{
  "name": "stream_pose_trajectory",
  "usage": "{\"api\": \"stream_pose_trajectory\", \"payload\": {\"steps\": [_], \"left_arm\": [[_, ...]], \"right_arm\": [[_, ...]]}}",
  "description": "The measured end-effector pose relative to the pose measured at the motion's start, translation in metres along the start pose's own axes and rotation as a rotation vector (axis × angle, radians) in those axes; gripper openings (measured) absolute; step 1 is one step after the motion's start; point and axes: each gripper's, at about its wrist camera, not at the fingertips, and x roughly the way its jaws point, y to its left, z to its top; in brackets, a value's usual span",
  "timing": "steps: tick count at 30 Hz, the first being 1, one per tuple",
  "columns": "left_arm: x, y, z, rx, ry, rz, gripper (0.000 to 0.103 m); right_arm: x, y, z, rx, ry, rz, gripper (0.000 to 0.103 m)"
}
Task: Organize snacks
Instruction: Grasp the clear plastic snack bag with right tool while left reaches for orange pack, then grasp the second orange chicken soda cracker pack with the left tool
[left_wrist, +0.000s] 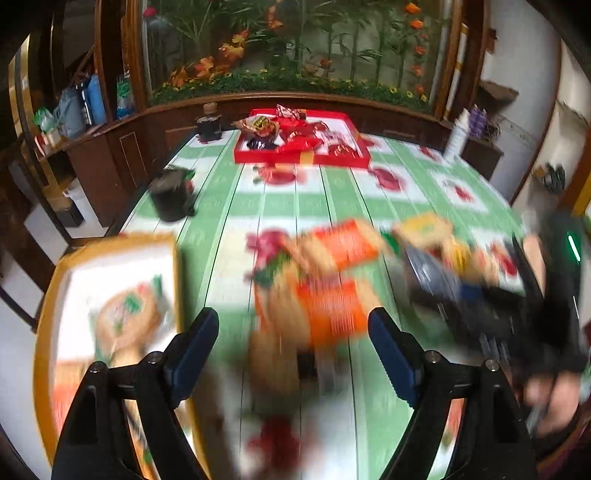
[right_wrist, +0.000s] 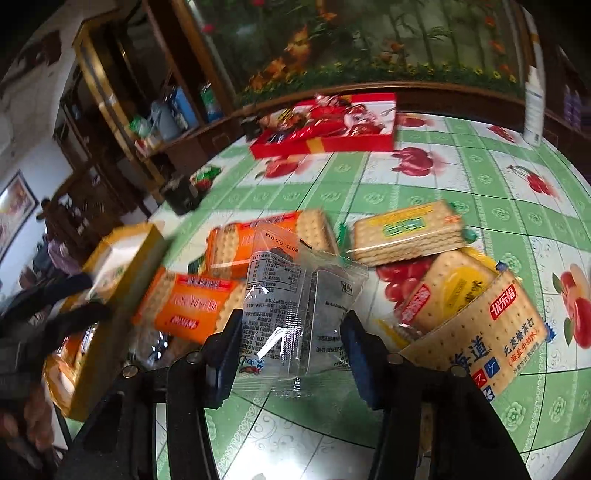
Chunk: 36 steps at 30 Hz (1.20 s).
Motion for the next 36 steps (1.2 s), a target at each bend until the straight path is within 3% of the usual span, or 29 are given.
{"api": "stream_pose_trajectory", "payload": {"steps": [1,4,6,9,16,20,24,28,31,36], "left_arm": [[0.010,0.005,0.011,-0.033,0.025,0.000,0.082],[0.041,0.012,0.032,-0.080,0.084,-0.101,0.082],[0.061,0.016,0.037,-0.105,0.127,-0.108,0.082],[0.075,0.016,0.030,-0.127,0.197,-0.174,0.082],[0.035,-0.026,-0.018,0.077,0.195,-0.232,0.082],[0.027,-0.047,-0.025,0.154,0.133,-0.128,0.082],[0.047,-0.070,-0.020,0.266,0.122,-0.029,0.082],[0.070,-0.087,-0.019,0.367,0.157,-0.014,0.082],[0.070,-0.093,-0.024,0.383,0.108,0.032,0.066],[0.065,-0.102,-0.034,0.339,0.011,0.073,0.058]], "right_arm": [[-0.002,-0.002,0.001,0.012,-0.006,0.002,0.057],[-0.005,-0.010,0.004,0.049,-0.026,0.009,0.057],[-0.005,-0.014,0.005,0.066,-0.024,0.018,0.057],[-0.004,-0.017,0.006,0.090,-0.013,0.028,0.057],[-0.012,-0.023,0.007,0.125,-0.037,0.008,0.057],[-0.014,-0.029,0.007,0.155,-0.046,0.005,0.057],[-0.017,-0.033,0.007,0.163,-0.052,0.004,0.057],[-0.017,-0.035,0.007,0.172,-0.046,0.016,0.057],[-0.017,-0.033,0.007,0.168,-0.047,0.016,0.057],[-0.021,-0.028,0.007,0.147,-0.062,-0.008,0.057]]}}
